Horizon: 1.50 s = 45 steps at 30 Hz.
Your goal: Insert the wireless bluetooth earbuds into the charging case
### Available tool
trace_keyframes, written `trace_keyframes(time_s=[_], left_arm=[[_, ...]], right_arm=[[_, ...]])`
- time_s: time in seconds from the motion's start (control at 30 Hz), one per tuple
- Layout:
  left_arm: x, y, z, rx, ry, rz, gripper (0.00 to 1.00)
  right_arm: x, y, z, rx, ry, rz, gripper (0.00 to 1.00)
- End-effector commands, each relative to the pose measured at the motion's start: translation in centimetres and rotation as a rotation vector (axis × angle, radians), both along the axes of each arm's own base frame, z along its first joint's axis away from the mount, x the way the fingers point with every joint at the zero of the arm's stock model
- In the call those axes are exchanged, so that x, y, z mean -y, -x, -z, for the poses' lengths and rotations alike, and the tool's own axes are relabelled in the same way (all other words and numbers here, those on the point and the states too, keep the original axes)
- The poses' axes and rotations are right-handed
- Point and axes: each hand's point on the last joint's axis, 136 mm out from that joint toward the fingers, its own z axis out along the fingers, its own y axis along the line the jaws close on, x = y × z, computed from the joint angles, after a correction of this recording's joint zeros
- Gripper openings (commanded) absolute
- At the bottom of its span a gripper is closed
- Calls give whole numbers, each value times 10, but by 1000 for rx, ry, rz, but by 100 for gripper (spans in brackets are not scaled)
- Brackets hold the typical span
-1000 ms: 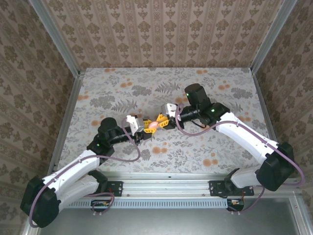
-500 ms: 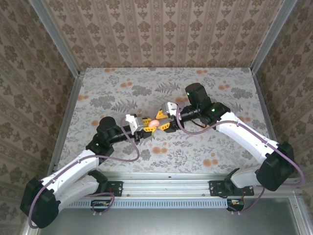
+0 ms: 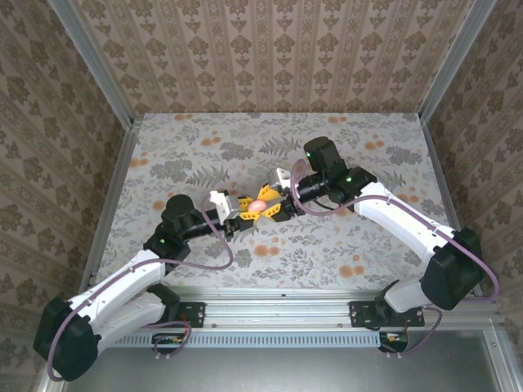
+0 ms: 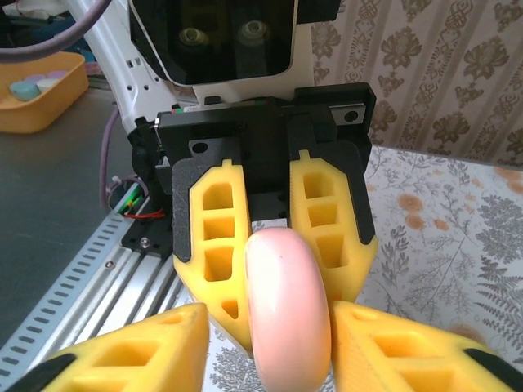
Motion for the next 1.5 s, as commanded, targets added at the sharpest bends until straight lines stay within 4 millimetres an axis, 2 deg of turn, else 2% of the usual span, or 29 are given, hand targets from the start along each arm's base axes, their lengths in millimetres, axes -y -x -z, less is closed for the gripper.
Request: trace_keyframes(time_s=[0.0, 0.17, 0.3, 0.43, 0.57, 0.63, 0.7, 0.87, 1.0, 1.13, 1.2, 1.3, 1.47], left_arm=[[1, 5, -20, 64, 29, 25, 7], [2, 6, -21, 68, 33, 31, 8], [3, 7, -21, 63, 22, 31, 12], [2, 2, -16, 53, 7, -6, 21], [-2, -11, -9, 52, 2, -89, 33], [-4, -16, -4, 48, 1, -123, 40], [-5, -24, 3, 38, -3, -162, 52], [-6, -40, 21, -7, -45, -232, 71], [-4, -44, 24, -42, -52, -239, 81], [-8, -66, 33, -98, -70, -347, 85], [-9, -78, 45, -132, -82, -397, 85], [-7, -89, 60, -188, -100, -437, 85], [-5, -99, 72, -243, -156, -465, 85]], right_arm=[[-3, 4, -14, 0, -46, -44, 36], [-2, 6, -15, -4, -39, -56, 15], [2, 8, -19, 34, -38, -38, 12], [8, 5, -5, 21, -11, -5, 12], [22, -1, 5, -46, 13, 25, 12], [28, -5, 11, -71, 36, 47, 12], [35, -11, 19, -98, 58, 79, 12], [53, -30, 38, -151, 123, 172, 12], [72, -43, 53, -233, 190, 248, 12], [97, -58, 63, -316, 287, 333, 13], [111, -69, 77, -361, 368, 401, 13], [124, -76, 95, -439, 471, 450, 13], [149, -79, 121, -558, 618, 512, 12]])
